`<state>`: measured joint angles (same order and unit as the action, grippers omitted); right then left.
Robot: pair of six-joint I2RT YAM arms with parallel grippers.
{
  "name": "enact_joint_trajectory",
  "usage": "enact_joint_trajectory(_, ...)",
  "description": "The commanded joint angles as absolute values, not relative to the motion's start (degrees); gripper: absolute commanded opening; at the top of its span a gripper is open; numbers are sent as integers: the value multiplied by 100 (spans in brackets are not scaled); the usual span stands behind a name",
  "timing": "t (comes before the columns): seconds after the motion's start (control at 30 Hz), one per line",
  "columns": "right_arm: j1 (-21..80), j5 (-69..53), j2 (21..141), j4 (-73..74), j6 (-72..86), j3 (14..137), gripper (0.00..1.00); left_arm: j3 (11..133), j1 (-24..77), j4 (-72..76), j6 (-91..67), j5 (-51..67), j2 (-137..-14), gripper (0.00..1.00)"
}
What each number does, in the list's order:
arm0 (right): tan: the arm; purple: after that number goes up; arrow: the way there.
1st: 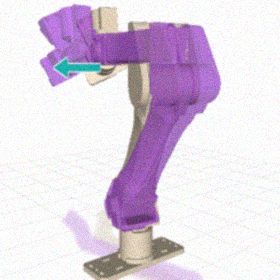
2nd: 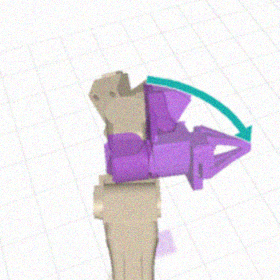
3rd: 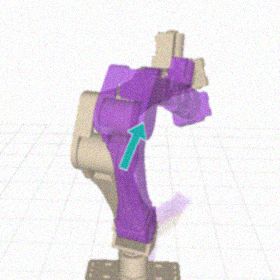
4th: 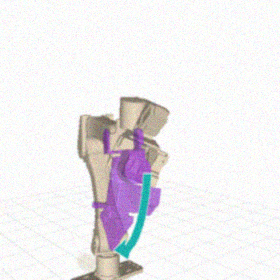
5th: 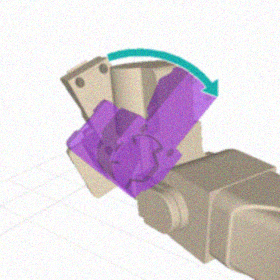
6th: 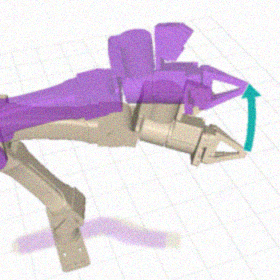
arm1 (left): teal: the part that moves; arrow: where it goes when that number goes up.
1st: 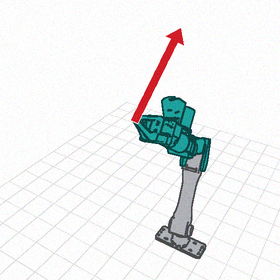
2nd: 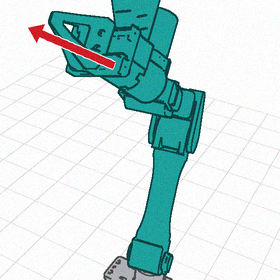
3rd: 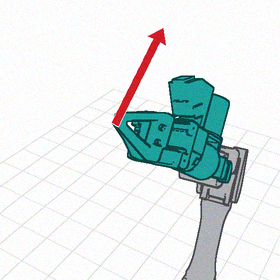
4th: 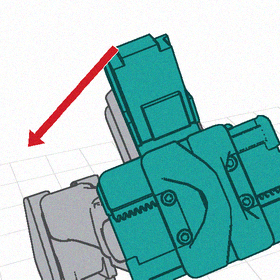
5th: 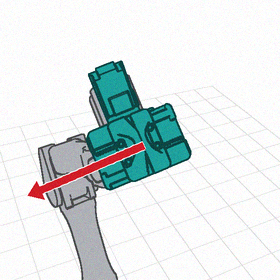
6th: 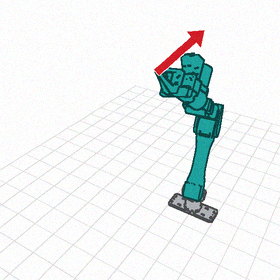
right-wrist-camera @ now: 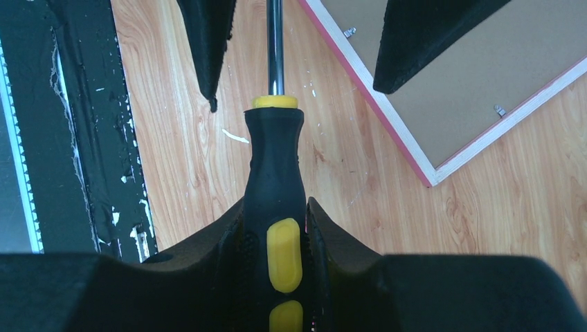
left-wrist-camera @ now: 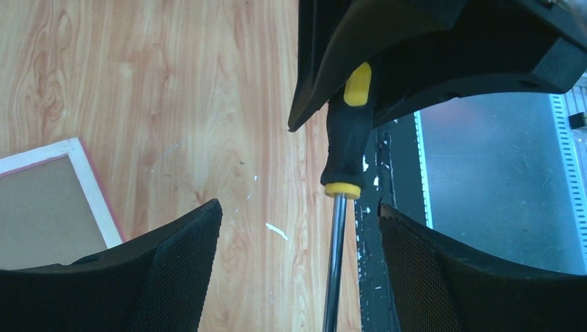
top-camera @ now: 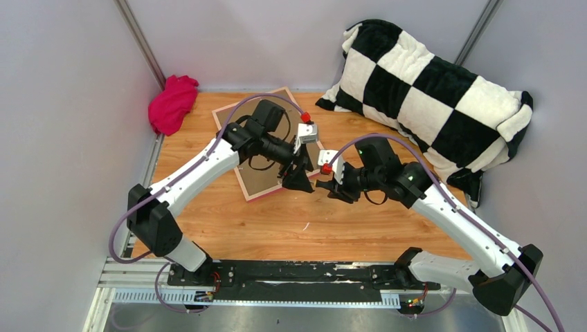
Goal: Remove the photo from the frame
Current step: Adjust the screwdriver.
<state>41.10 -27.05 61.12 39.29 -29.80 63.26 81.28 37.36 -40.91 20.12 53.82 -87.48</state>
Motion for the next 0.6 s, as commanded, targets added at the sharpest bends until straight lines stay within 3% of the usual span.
enact_joint_trajectory(0.0, 4034, -2886, 6059, 3806, -3001, 6266, 0, 8442, 3824, -4141, 1881, 5690, -8924, 83)
enact_joint_trajectory(0.23, 4030, -2920, 6125, 3788, -2943, 6284, 0, 8531, 4027, -4140, 1829, 5693, -9136, 73)
enact_joint_trajectory(0.37, 4034, -2918, 6134, 3780, -2935, 6267, 0, 8552, 4052, -4141, 1837, 5715, -9163, 57)
enact_joint_trajectory(0.47, 4026, -2903, 6147, 3771, -2914, 6267, 0, 8564, 4058, -4148, 1837, 5737, -9175, 36)
enact_joint_trajectory(0.57, 4021, -2854, 6217, 3755, -2793, 6294, 0, 8597, 4067, -4148, 1832, 5752, -9188, 8)
